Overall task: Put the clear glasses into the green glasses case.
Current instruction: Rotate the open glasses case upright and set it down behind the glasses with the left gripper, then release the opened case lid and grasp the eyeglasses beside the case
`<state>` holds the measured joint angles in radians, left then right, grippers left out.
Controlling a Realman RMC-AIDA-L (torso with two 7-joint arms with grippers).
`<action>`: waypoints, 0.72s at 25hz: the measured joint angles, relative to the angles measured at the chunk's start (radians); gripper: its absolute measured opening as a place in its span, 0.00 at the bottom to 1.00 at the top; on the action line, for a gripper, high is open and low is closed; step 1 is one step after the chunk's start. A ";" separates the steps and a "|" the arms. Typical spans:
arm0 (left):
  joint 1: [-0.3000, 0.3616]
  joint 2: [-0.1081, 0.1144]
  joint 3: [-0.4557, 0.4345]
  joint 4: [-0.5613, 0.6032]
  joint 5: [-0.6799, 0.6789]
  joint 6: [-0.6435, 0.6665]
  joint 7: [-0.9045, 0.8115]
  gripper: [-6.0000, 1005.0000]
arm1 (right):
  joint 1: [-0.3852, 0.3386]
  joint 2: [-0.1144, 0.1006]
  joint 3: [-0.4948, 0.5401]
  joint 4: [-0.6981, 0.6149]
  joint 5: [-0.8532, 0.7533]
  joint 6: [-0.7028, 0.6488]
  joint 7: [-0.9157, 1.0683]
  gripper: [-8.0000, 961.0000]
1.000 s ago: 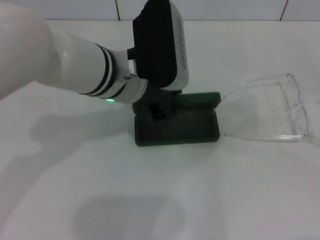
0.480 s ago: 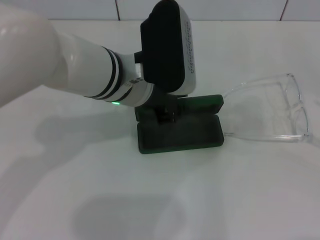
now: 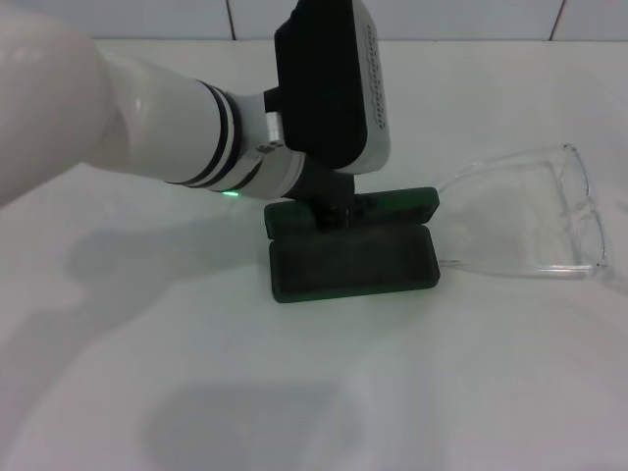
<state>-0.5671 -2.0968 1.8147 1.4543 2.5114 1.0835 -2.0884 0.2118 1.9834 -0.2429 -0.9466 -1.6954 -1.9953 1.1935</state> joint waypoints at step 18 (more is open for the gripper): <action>0.287 0.007 -0.326 0.361 -0.487 0.018 0.100 0.39 | 0.011 0.008 -0.024 -0.138 -0.084 0.060 0.116 0.92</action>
<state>-0.2804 -2.0898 1.4882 1.8153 2.0246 1.1017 -1.9886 0.2227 1.9912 -0.2667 -1.0844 -1.7796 -1.9356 1.3096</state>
